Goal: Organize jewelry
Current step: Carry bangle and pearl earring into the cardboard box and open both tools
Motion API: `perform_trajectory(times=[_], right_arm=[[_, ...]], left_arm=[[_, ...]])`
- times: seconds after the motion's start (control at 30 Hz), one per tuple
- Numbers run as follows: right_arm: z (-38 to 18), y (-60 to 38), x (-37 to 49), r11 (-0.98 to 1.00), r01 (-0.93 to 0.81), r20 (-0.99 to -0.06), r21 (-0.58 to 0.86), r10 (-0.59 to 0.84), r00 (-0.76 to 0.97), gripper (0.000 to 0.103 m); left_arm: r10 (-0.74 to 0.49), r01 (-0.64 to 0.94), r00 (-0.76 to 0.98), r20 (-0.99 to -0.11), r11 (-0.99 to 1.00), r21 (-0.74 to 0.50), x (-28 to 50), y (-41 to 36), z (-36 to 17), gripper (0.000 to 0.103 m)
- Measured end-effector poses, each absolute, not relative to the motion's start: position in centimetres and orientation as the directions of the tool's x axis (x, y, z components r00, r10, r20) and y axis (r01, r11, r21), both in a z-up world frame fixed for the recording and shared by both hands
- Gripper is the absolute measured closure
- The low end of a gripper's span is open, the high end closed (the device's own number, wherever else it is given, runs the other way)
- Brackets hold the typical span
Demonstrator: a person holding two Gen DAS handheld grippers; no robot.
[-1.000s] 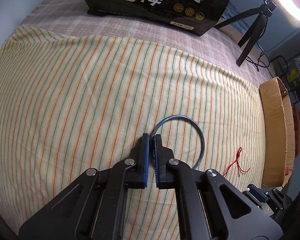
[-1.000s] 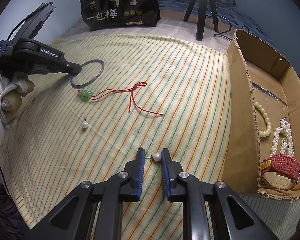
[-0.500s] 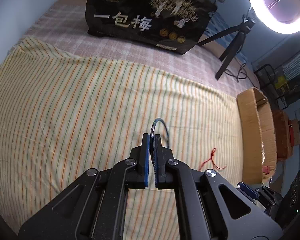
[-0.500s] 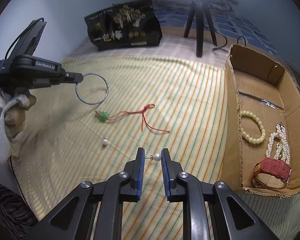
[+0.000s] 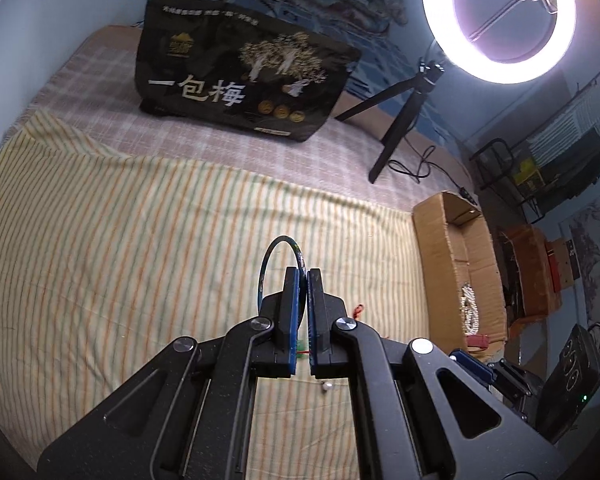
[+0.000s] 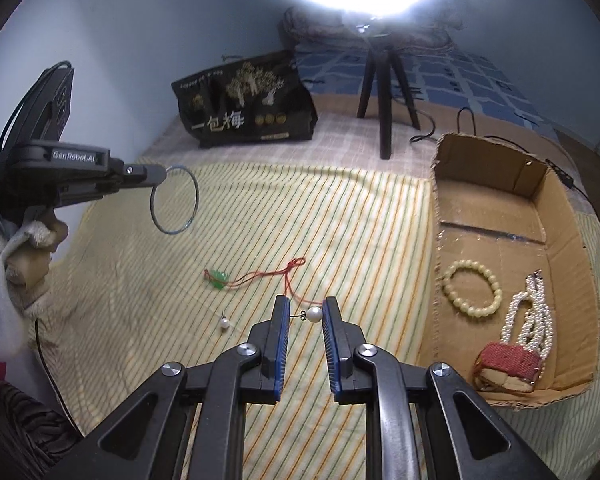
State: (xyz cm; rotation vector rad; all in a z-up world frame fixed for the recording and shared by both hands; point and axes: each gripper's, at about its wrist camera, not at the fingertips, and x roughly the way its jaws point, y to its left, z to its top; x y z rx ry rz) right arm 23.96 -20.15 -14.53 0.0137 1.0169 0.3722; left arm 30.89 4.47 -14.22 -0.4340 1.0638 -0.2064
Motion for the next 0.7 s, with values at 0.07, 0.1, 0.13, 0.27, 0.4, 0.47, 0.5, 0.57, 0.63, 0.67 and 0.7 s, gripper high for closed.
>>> perform_trajectory(times=[0.07,0.1,0.13,0.27,0.4,0.47,0.5,0.57,0.63,0.67,0.7], right_arm=[[-14.1,-20.7,24.1,0.939,-0.29,-0.822,0.184,0.309,0.479,0.088],[-14.0,-21.0,24.1,0.94,-0.286,-0.819,0.184,0.308,0.484,0.088],[-13.7,-21.4,24.2,0.942,-0.278,-0.815,0.186,0.306,0.492,0.088],[-12.7,-22.9,24.6,0.949,-0.251,-0.802,0.191,0.298,0.518,0.088],[-11.9,-24.9,25.2,0.959,-0.211,-0.79,0.191,0.278,0.546,0.088],[-11.6,-25.9,25.7,0.962,-0.191,-0.786,0.193,0.268,0.557,0.088],[-11.5,-26.3,25.8,0.963,-0.183,-0.784,0.196,0.266,0.561,0.088],[-11.3,-27.0,26.1,0.965,-0.165,-0.781,0.204,0.262,0.567,0.088],[-11.1,-28.0,26.4,0.967,-0.144,-0.776,0.212,0.256,0.576,0.088],[-11.1,-28.4,26.5,0.967,-0.136,-0.775,0.213,0.253,0.579,0.088],[-11.0,-28.7,26.6,0.968,-0.13,-0.774,0.215,0.25,0.582,0.088]], left_arm=[[-0.374,-0.028,0.477,-0.796,0.898,-0.439,30.8,4.0,-13.9,0.102],[-0.375,-0.022,0.479,-0.794,0.899,-0.438,30.7,3.7,-13.7,0.102],[-0.378,-0.014,0.482,-0.791,0.899,-0.438,30.6,3.5,-13.5,0.102],[-0.394,0.029,0.492,-0.777,0.899,-0.437,30.5,1.7,-12.6,0.102],[-0.416,0.074,0.493,-0.764,0.895,-0.439,30.6,-0.5,-11.7,0.102],[-0.429,0.096,0.492,-0.758,0.892,-0.442,30.7,-1.7,-11.2,0.102],[-0.437,0.111,0.492,-0.754,0.89,-0.443,30.8,-2.4,-11.0,0.102],[-0.449,0.135,0.491,-0.746,0.886,-0.444,31.0,-3.7,-10.5,0.102],[-0.462,0.158,0.492,-0.738,0.881,-0.447,31.1,-5.0,-10.0,0.102],[-0.474,0.172,0.49,-0.732,0.875,-0.452,31.1,-5.8,-9.8,0.102],[-0.482,0.181,0.487,-0.728,0.872,-0.456,31.1,-6.4,-9.7,0.102]])
